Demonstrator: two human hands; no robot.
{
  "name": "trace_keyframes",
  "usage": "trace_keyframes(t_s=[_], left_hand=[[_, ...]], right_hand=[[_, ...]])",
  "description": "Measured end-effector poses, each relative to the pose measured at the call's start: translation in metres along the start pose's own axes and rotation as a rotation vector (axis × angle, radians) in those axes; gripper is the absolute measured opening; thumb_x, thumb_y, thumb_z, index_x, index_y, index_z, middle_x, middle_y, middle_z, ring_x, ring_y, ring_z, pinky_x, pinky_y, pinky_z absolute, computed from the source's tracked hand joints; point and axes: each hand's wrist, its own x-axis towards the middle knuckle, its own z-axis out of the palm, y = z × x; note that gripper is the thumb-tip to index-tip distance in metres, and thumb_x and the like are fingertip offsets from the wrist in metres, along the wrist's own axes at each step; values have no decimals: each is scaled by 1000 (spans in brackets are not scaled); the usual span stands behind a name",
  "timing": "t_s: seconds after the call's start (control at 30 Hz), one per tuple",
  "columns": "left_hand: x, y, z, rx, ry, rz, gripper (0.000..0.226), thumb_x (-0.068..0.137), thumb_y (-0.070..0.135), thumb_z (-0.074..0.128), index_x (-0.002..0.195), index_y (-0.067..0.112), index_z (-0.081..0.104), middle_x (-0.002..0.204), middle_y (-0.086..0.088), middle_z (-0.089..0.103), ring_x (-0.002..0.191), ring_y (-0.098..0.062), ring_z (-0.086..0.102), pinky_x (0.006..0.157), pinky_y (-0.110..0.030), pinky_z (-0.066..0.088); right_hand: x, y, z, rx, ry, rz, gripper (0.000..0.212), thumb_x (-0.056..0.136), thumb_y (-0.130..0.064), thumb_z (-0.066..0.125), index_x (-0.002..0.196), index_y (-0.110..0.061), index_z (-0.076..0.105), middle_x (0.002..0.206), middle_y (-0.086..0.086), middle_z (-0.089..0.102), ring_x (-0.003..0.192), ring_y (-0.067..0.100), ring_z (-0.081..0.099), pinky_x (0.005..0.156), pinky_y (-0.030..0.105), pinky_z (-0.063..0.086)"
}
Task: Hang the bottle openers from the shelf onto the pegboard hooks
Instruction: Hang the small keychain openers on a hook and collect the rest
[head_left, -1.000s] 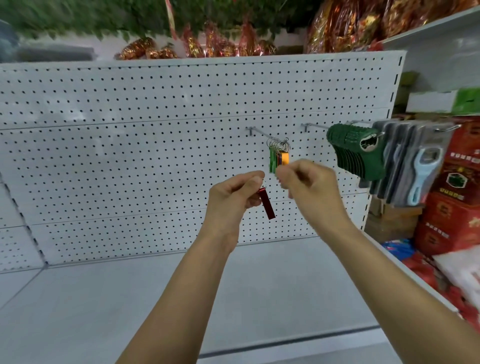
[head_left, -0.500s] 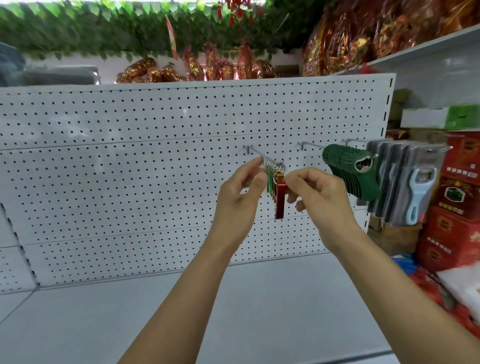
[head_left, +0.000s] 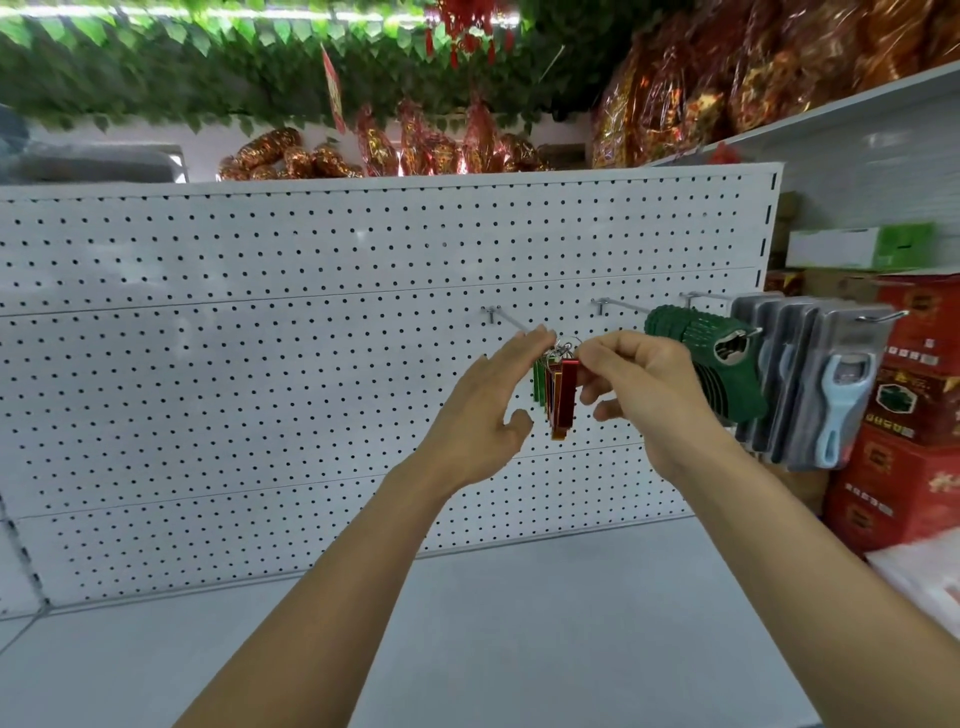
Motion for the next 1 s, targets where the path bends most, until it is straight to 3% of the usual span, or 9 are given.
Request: trace_keyframes(t_s=[0.37,0.6,0.7,0.83,1.0], left_hand=[[16,-20,0,57,9,21,78,86,-5,51,152,25,22,158,10,24,146,-12,17,119,-41,17],[27,-35,0,84,8,31,77,86,-4,50,152,24,22,158,8,25,145,-14,21,118,-43,22],[29,-38,0,74,12,42,77,86,-4,50,152,24,22,158,8,25,146,-13,20,118,-44,22],[26,-37,0,45,31,62,82,84,-7,48,153,27,19,159,11,22,148,-10,15,120,-44,19],[23,-36,2,46,40,123,85,79,-12,44,151,29,24,159,10,25,149,-9,12,121,-44,16]], right_hand=[[10,12,11,-60,7,33,16,93,-14,58,83,-7,68,67,-2,71,60,4,66,63,26,48],[21,18,18,-100,20,36,16,93,-13,58,82,-7,67,59,-7,69,56,1,64,63,25,46],[22,19,17,-106,18,20,16,93,-12,57,81,-10,68,65,-3,70,60,4,64,65,26,48],[19,19,14,-83,9,-35,20,93,-10,56,76,-15,66,73,3,71,68,10,63,66,23,48],[14,22,11,-46,-15,-70,18,94,-9,56,80,-10,67,72,3,71,62,5,63,57,9,46]])
